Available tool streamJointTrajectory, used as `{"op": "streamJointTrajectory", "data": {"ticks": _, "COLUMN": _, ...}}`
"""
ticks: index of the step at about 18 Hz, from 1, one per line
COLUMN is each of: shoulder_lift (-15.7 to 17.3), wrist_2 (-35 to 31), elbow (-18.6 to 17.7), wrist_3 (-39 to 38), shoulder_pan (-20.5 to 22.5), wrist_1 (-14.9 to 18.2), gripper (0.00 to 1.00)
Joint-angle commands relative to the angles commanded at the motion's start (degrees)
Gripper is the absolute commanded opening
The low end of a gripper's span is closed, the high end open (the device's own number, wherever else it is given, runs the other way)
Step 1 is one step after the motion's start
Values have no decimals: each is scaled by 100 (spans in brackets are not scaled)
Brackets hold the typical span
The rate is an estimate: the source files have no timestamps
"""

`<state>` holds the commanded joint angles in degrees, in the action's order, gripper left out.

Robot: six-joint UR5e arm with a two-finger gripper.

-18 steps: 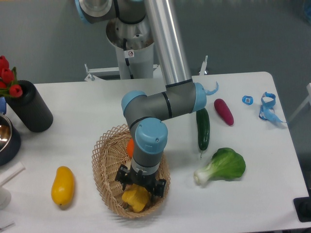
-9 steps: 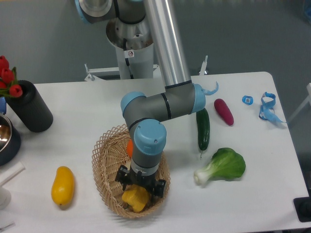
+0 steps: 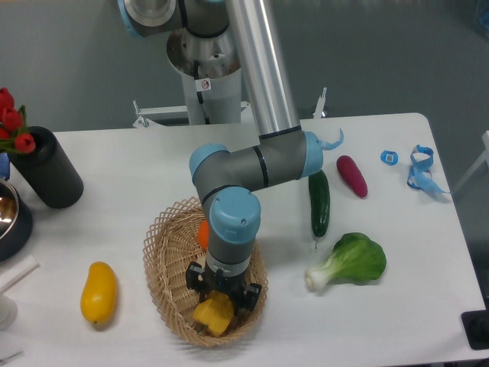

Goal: Pick up the yellow pepper from the basket
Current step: 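Close the gripper fingers on the yellow bell pepper, then lift the yellow pepper out of the basket toward the bok choy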

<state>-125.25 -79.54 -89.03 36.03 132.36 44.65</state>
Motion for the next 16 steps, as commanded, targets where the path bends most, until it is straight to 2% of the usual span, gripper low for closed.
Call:
{"op": "streamJointTrajectory", "data": {"ticks": 4, "shoulder_lift": 26, "wrist_2": 9, "elbow": 9, "wrist_3": 18, "shoulder_pan": 9, "wrist_1": 0, "gripper": 59}}
{"op": "streamJointTrajectory", "data": {"ticks": 10, "shoulder_lift": 132, "wrist_2": 35, "elbow": 0, "wrist_3": 18, "shoulder_pan": 9, "wrist_1": 0, "gripper": 59}}
{"op": "streamJointTrajectory", "data": {"ticks": 16, "shoulder_lift": 597, "wrist_2": 35, "elbow": 35, "wrist_3": 53, "shoulder_pan": 88, "wrist_1": 0, "gripper": 59}}
